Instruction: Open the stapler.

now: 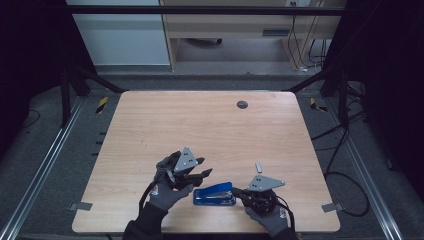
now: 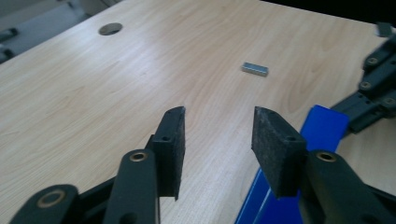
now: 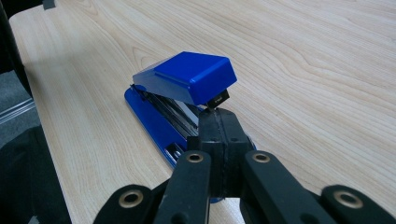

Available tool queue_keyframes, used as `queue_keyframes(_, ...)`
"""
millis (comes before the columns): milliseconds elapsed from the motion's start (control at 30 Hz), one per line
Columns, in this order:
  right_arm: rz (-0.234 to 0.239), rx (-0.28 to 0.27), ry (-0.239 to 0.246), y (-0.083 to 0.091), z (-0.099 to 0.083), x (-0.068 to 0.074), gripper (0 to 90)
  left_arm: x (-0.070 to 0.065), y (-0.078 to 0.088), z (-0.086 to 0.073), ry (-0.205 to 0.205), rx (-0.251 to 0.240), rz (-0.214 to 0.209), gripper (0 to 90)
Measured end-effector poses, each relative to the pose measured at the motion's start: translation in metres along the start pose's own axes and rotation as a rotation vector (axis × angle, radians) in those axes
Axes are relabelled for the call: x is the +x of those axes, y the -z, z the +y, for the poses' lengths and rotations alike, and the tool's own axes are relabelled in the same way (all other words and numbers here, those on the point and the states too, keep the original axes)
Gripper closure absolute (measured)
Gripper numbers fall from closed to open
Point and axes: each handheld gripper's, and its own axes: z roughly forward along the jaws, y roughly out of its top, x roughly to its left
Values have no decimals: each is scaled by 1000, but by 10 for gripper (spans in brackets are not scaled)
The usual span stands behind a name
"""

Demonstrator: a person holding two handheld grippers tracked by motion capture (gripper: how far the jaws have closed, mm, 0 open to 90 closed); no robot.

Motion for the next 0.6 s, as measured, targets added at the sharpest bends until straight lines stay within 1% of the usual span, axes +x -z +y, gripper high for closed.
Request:
queue_keyframes(133,-2,0,0,0,0,0,900,-10,1,-8,51,-55,52,618)
queue_keyframes(200,0,-3,1,1,0,0,900,-16,2,-13,71,-74,77,637)
queue_keyframes(233,2,-3,0,1,0,0,900,-18,3,-16,79,-78,83,646)
queue_keyframes(267,1,-3,1,1,0,0,900,-21,5,-19,95,-86,84,651)
queue_keyframes(333,2,-3,0,1,0,0,900,-24,9,-26,118,-108,106,680)
queue_keyframes(433,3,-3,0,0,1,0,900,-29,17,-36,156,-141,128,707)
queue_keyframes(467,3,-3,0,0,1,0,900,-31,19,-39,163,-148,136,719)
queue_keyframes(533,4,-4,-1,0,1,0,900,-36,22,-44,173,-159,137,746)
queue_keyframes(600,4,-4,-1,0,1,0,900,-41,24,-48,178,-165,137,753)
